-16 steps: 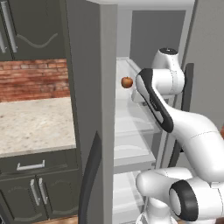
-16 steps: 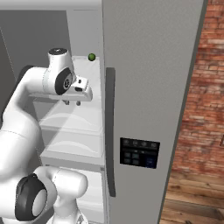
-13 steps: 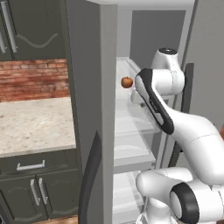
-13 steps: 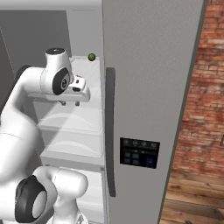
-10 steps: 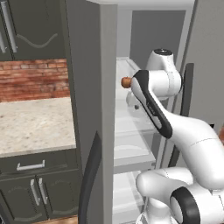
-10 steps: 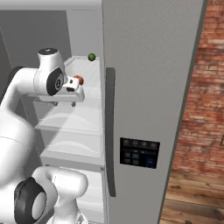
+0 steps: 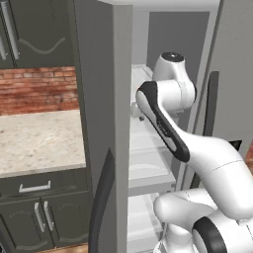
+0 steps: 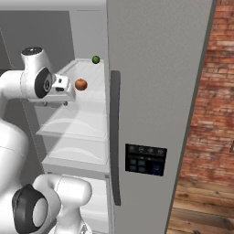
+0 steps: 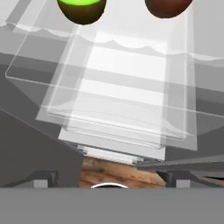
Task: Pick up the apple and kiwi from the fridge and place one fruit on each plate on the dining counter.
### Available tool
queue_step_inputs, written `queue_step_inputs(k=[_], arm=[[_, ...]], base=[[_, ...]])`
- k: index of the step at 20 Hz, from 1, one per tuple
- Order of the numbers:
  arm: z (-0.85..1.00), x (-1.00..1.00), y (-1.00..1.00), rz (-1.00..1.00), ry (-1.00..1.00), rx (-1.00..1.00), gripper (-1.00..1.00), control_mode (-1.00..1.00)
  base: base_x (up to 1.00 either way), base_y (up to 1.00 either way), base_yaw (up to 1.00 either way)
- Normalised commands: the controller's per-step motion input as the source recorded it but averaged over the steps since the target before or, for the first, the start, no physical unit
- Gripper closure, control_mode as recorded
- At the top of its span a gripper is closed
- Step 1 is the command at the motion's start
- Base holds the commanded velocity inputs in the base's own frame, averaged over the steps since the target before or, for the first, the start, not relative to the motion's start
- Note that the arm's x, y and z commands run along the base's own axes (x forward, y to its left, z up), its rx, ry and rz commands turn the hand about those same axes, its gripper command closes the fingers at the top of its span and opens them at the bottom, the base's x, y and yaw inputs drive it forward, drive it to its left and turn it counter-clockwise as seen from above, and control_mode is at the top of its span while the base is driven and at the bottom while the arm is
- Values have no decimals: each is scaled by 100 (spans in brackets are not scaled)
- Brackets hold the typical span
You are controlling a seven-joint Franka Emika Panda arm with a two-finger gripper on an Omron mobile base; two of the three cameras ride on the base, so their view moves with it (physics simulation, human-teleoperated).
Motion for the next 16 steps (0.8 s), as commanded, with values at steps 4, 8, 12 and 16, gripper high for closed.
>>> queue_step_inputs(k=[4, 8, 12, 16], arm=[[60, 0, -2, 0, -22, 4, -100, -100], [15, 39, -2, 0, -12, 1, -100, -100], [0, 47, -12, -1, -1, 0, -100, -100], [13, 11, -17, -9, -4, 1, -100, -100]], base=[[0, 0, 0], [0, 0, 0], [0, 0, 0], [0, 0, 0]])
